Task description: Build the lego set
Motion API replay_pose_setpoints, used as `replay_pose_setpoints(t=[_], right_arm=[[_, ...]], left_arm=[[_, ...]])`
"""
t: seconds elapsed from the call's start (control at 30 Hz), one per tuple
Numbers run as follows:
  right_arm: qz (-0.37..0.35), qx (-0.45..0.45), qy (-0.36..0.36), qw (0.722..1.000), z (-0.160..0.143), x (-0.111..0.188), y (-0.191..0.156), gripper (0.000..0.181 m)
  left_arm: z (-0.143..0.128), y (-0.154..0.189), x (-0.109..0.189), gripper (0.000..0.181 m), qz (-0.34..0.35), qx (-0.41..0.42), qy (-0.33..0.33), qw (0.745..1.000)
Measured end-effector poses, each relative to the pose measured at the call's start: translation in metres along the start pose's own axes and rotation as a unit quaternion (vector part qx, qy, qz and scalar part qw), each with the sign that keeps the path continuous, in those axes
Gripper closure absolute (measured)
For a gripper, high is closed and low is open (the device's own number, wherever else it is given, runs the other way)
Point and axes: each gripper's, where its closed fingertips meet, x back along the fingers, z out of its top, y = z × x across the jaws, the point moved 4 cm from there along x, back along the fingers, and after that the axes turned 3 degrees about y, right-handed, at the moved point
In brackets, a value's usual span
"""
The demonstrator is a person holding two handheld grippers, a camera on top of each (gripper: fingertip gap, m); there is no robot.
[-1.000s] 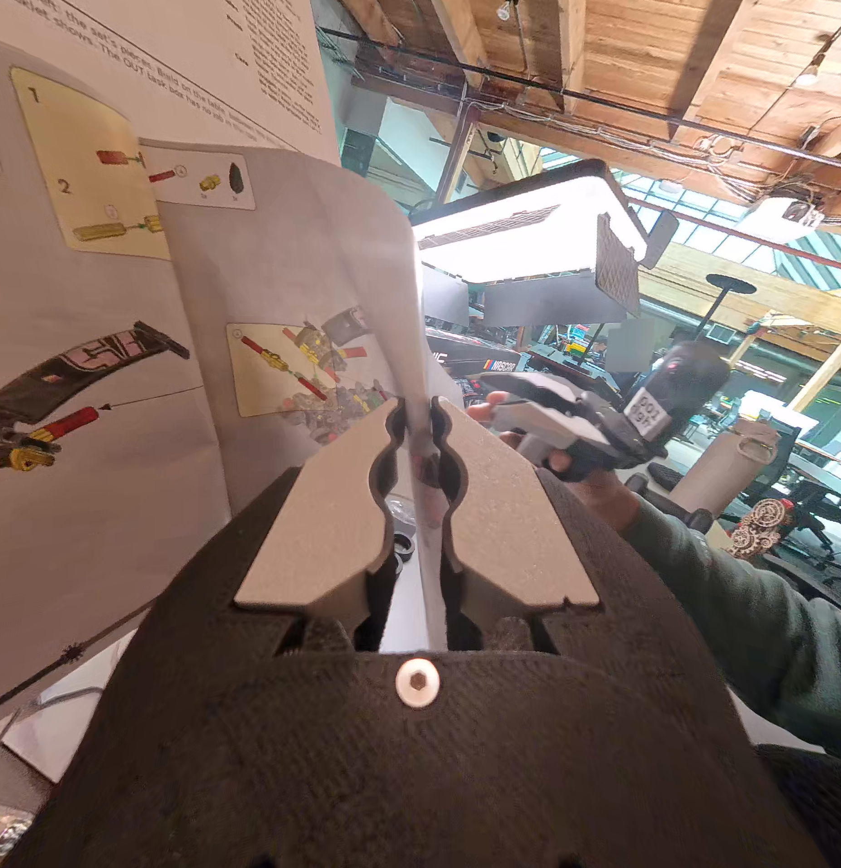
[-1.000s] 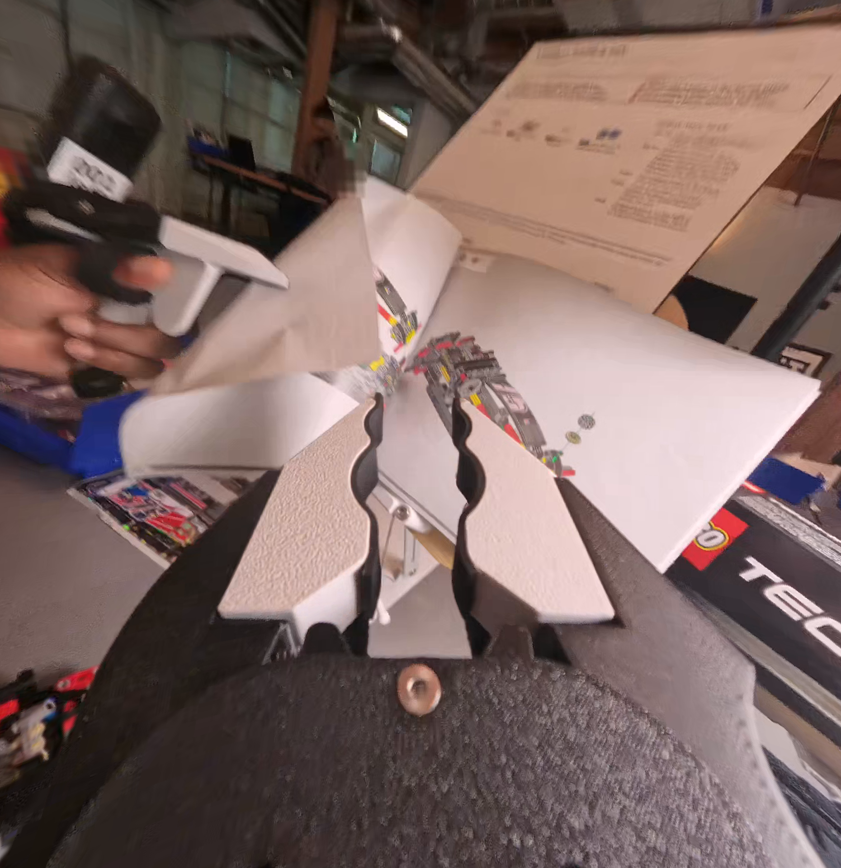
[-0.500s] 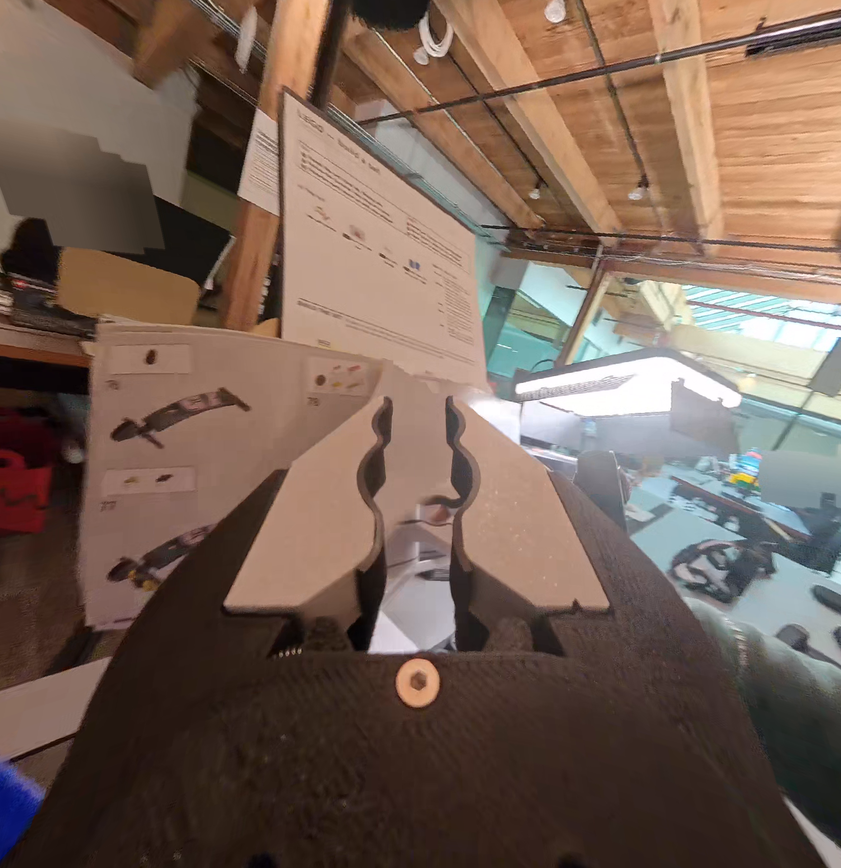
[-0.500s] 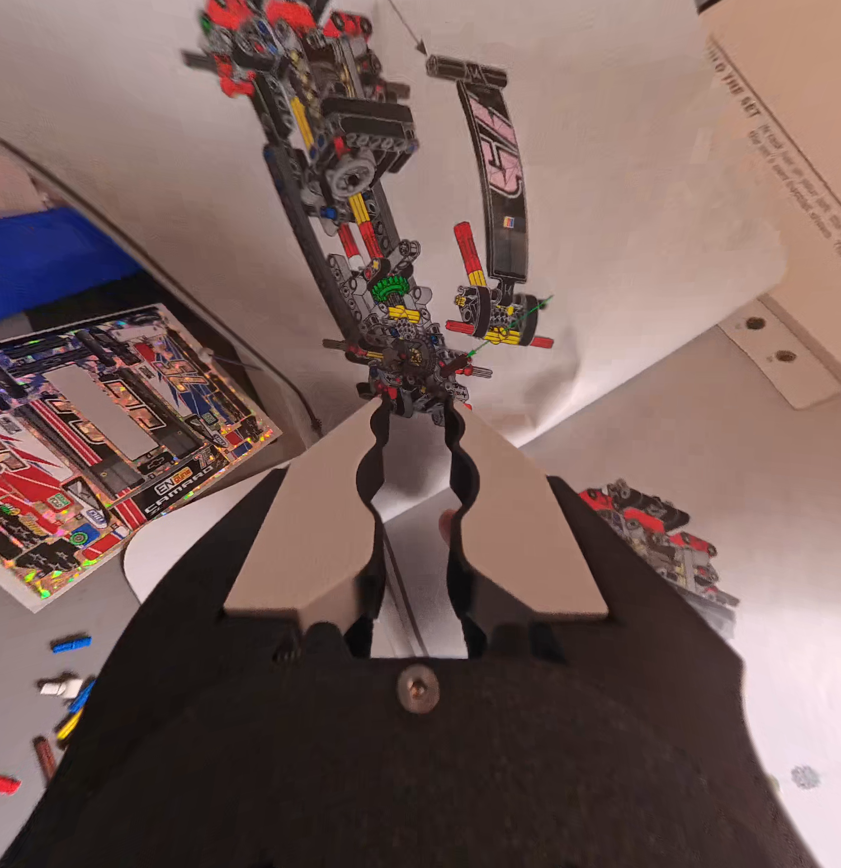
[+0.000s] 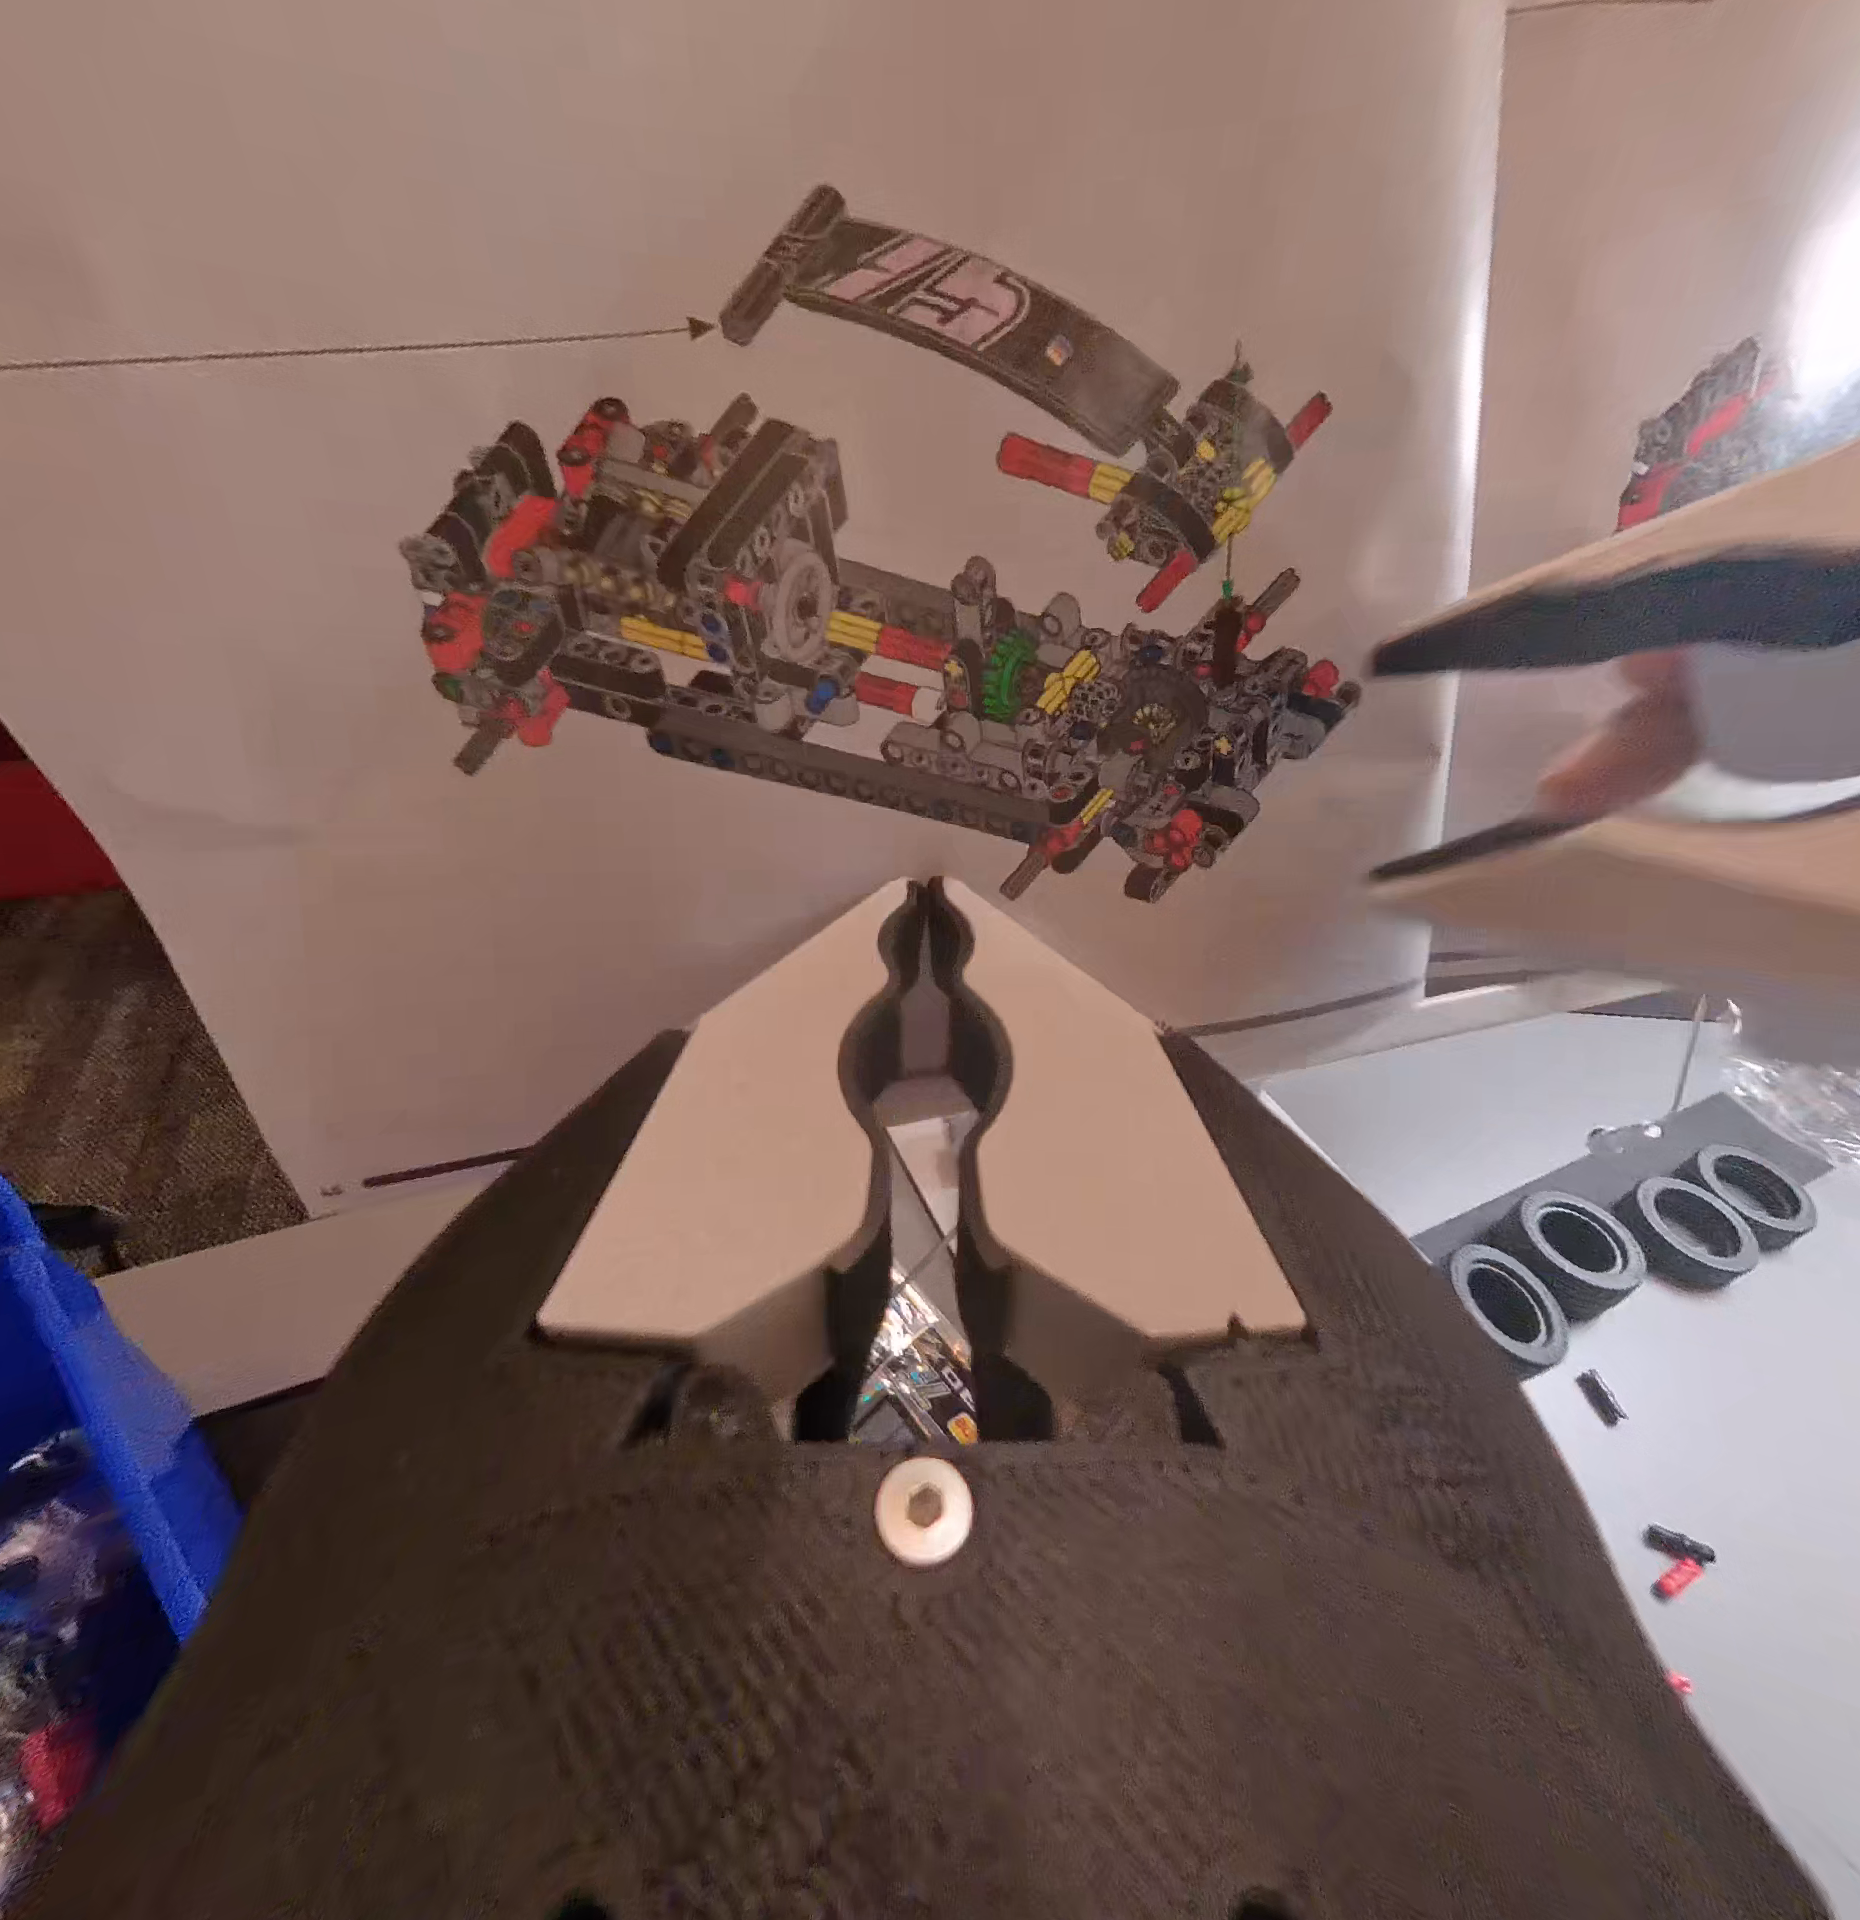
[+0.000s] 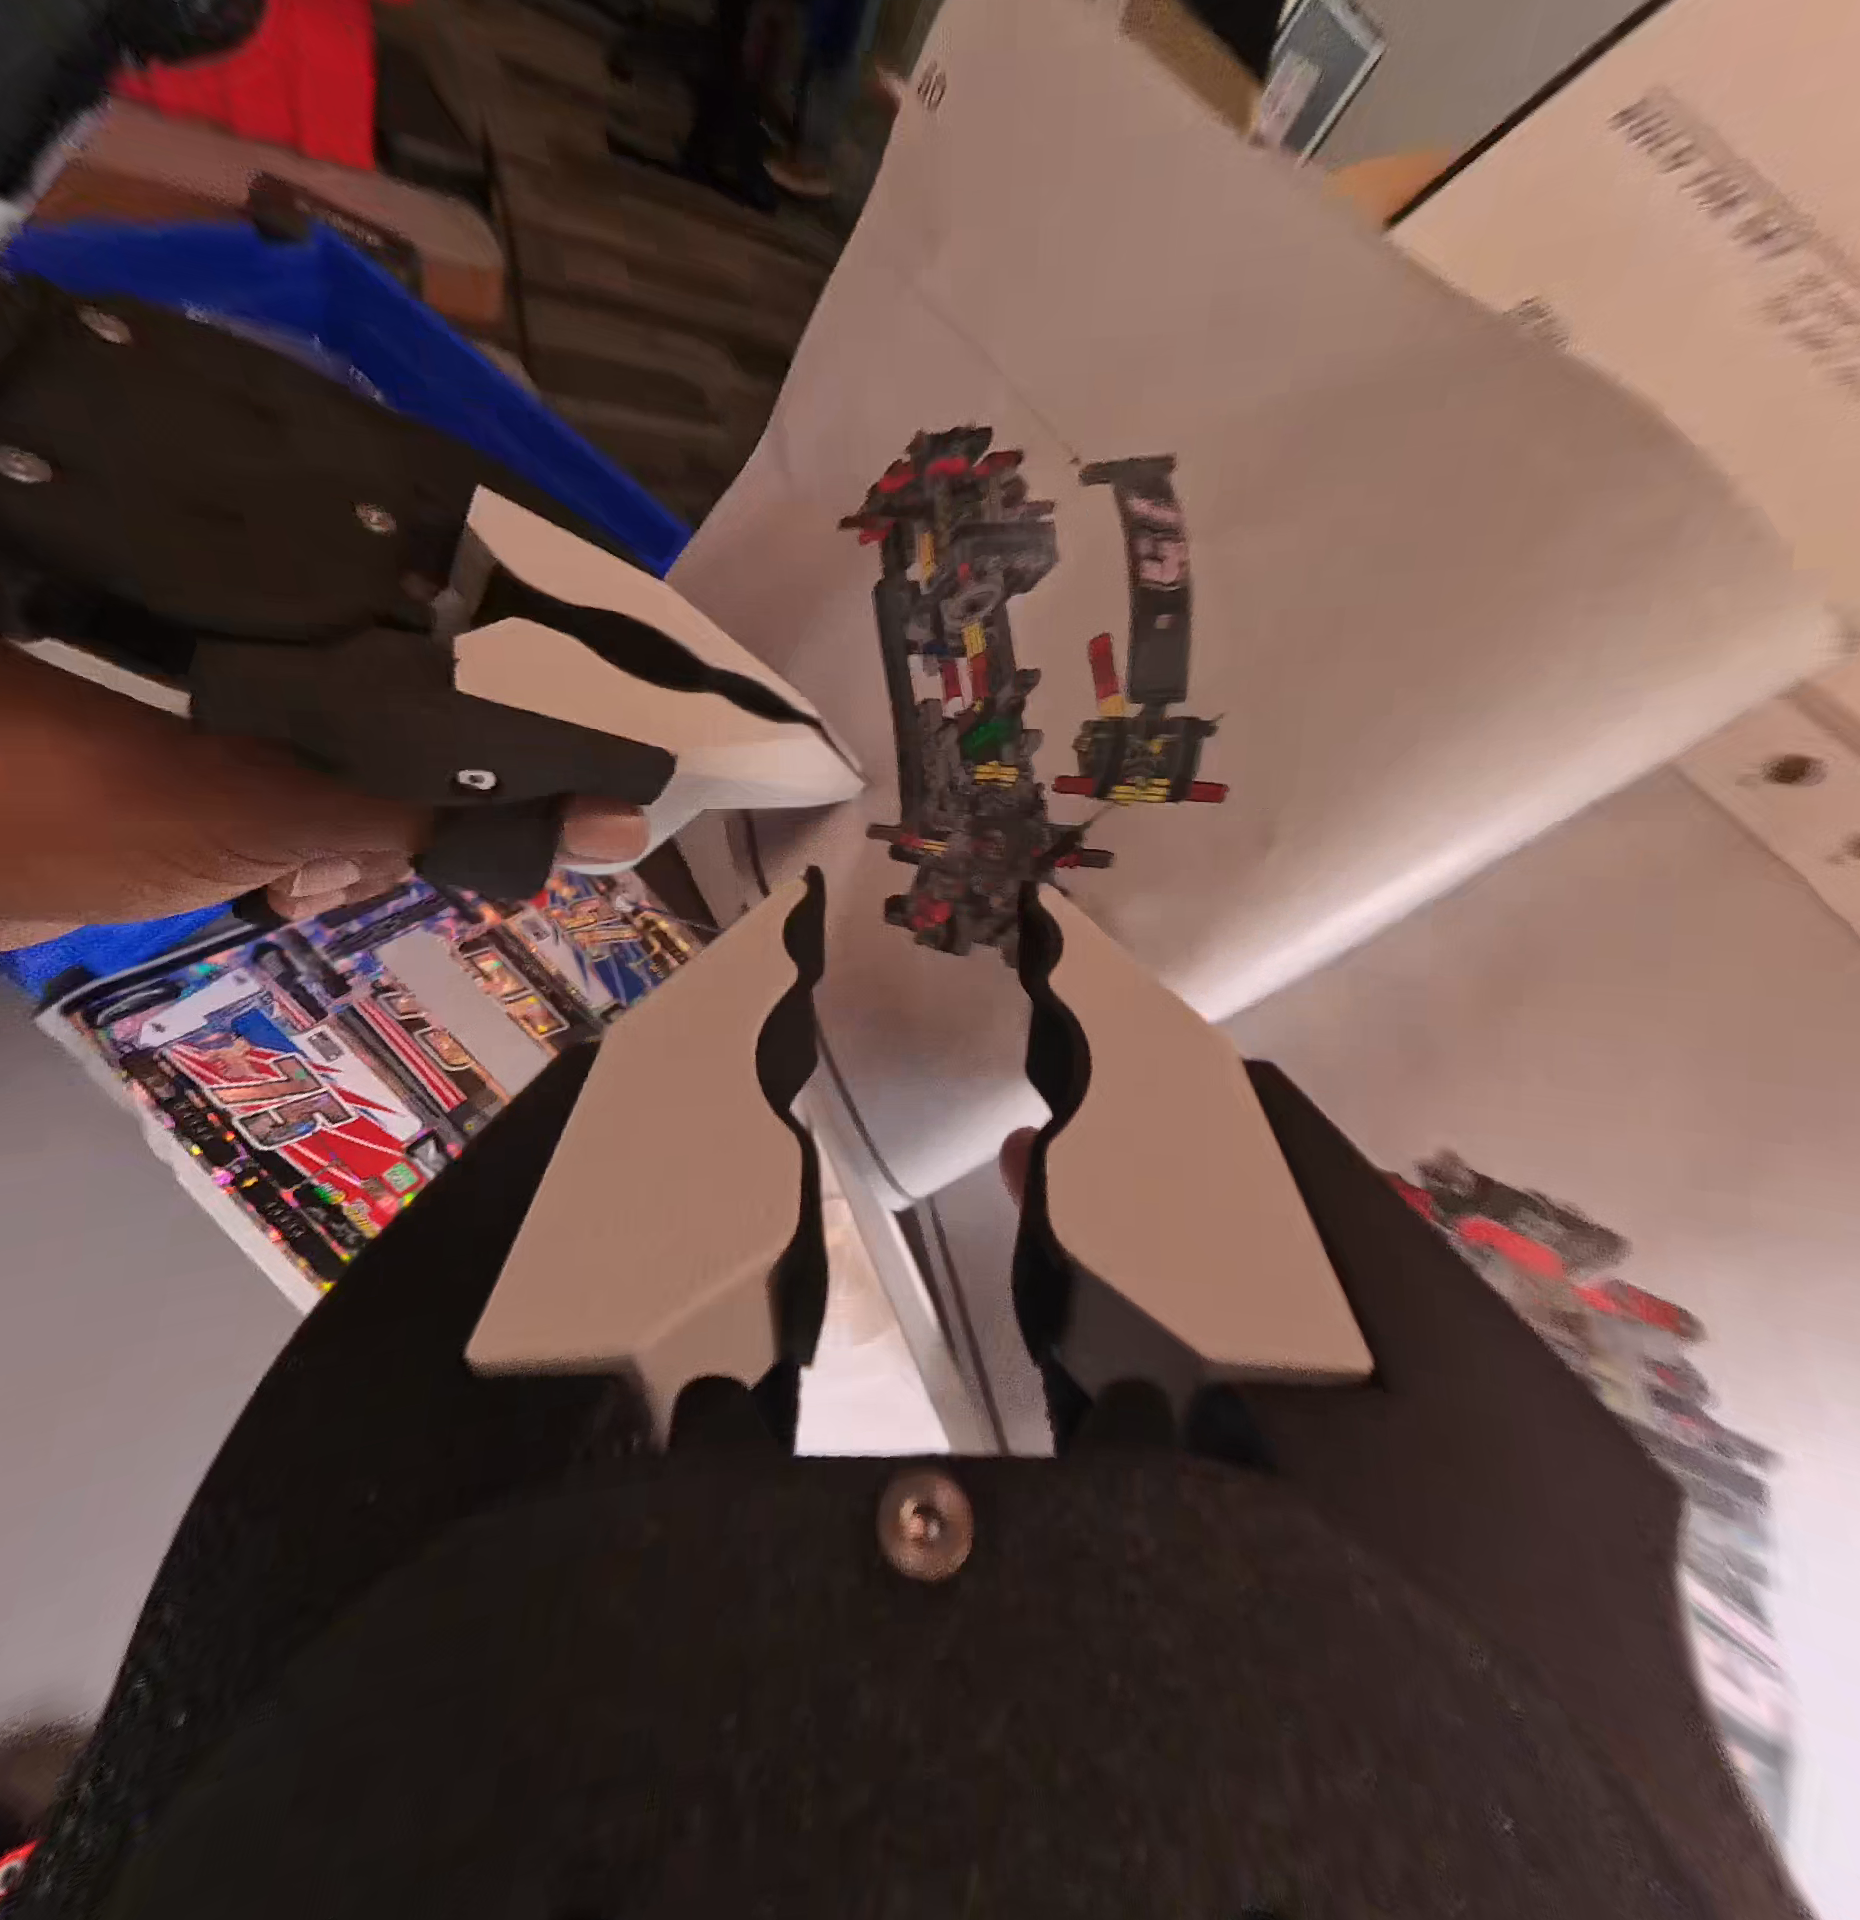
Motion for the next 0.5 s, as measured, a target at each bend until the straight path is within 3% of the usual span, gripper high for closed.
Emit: replay_pose_setpoints(t=[0.13, 0.27, 0.33, 0.4, 0.5], right_arm=[[-0.072, 0.07, -0.014, 0.995, -0.009, 0.021, 0.035, 0.156], [-0.092, 0.12, -0.051, 0.987, -0.018, 0.005, 0.032, 0.156], [-0.122, 0.146, -0.067, 0.979, -0.018, 0.0, 0.032, 0.157], [-0.138, 0.161, -0.076, 0.974, -0.017, -0.002, 0.031, 0.157], [-0.136, 0.144, -0.086, 0.977, -0.017, -0.001, 0.031, 0.157]], left_arm=[[0.001, -0.002, 0.001, 0.181, -0.02, 0.01, -0.004, 1.0], [0.001, 0.003, 0.014, 0.169, -0.018, 0.074, -0.002, 0.997], [-0.007, 0.013, 0.031, 0.158, -0.029, 0.147, 0.019, 0.988], [-0.027, 0.024, 0.043, 0.148, -0.056, 0.291, 0.022, 0.955], [-0.06, 0.038, 0.049, 0.132, -0.082, 0.482, 0.035, 0.872]])
